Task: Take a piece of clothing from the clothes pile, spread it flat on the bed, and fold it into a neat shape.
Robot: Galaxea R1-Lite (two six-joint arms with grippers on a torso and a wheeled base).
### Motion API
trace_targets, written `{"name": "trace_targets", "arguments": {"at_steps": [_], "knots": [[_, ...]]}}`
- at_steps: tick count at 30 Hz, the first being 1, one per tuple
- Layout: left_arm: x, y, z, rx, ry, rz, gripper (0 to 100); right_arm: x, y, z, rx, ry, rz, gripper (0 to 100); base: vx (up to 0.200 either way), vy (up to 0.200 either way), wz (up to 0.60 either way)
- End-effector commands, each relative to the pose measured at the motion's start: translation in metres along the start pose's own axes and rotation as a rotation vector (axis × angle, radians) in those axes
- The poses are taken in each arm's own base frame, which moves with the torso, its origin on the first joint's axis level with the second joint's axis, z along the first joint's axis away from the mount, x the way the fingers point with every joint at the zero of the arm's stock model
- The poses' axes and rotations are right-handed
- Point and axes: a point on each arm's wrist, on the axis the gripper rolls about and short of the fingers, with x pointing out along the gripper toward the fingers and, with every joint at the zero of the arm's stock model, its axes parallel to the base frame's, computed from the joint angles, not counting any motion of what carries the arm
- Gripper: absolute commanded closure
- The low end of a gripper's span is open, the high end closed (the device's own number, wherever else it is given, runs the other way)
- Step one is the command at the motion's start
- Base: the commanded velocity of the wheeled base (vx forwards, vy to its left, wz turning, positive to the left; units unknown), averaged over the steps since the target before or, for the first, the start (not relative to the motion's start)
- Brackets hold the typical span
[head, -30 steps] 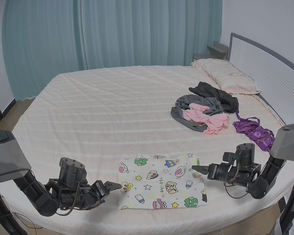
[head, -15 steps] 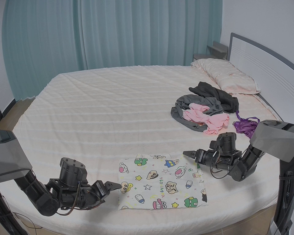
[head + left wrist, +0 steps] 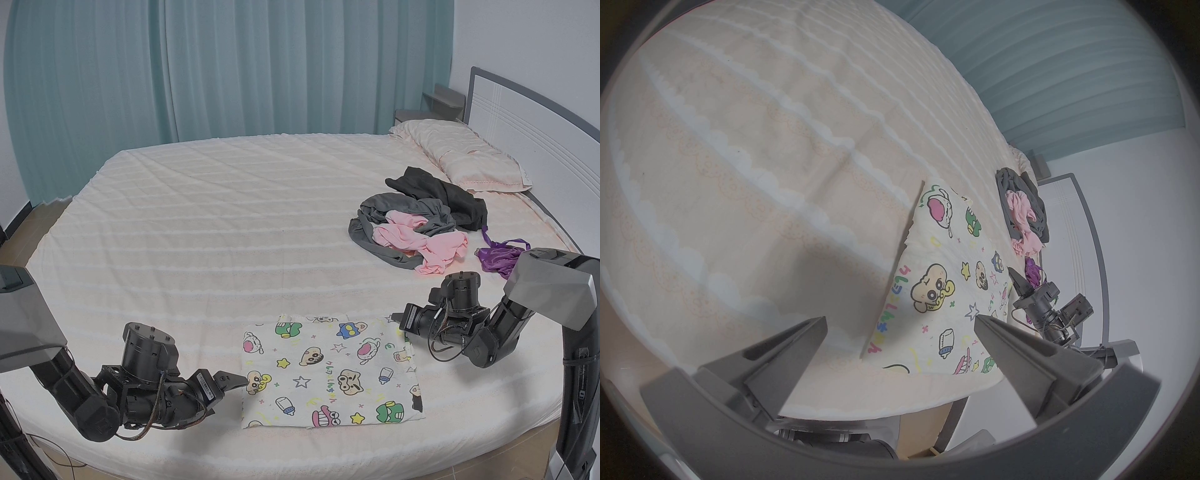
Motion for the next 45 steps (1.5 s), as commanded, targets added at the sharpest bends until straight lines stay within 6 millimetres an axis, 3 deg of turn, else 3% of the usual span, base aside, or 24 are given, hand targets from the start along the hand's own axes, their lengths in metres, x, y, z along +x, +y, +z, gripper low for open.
{"name": "trace_targets", "arguments": {"at_steps": [1,14,15,18,24,26,29,31,36,45], "knots": [[0.0,0.0,0.0,0.0,0.0,-0.001,0,0.0,-0.006,0.003,0.009,-0.011,-0.011,100,0.0,0.0,0.0],[0.001,-0.001,0.0,0.0,0.0,-0.001,0,0.0,-0.016,0.004,0.02,-0.026,-0.028,100,0.0,0.0,0.0],[0.001,-0.001,0.0,0.0,0.0,-0.001,0,0.0,-0.016,0.004,0.02,-0.025,-0.03,0,0.0,0.0,0.0],[0.001,-0.002,0.002,-0.002,-0.009,-0.006,0,-0.004,-0.014,0.006,0.018,-0.036,-0.025,0,0.0,0.0,0.0],[0.013,-0.019,0.023,0.007,-0.134,-0.021,0,-0.045,-0.003,0.01,0.015,-0.057,-0.008,0,0.0,0.0,0.0],[0.019,-0.021,0.026,0.016,-0.152,-0.011,0,-0.049,-0.002,0.009,0.014,-0.055,-0.006,0,0.0,0.0,0.0],[0.026,-0.021,0.025,0.04,-0.144,-0.002,0,-0.064,0.001,-0.005,0.015,-0.009,0.001,0,0.0,0.0,0.0],[0.039,-0.019,0.024,0.076,-0.123,0.018,0,-0.074,0.005,-0.025,0.012,0.062,0.031,0,0.0,0.0,0.0],[0.056,-0.019,0.021,0.09,-0.093,0.027,0,-0.078,0.009,-0.052,0.017,0.136,0.053,0,0.0,0.0,0.0],[0.078,-0.023,0.016,0.12,-0.11,-0.052,0,-0.072,0.017,-0.068,0.036,0.202,0.099,0,0.0,0.0,0.0]]}}
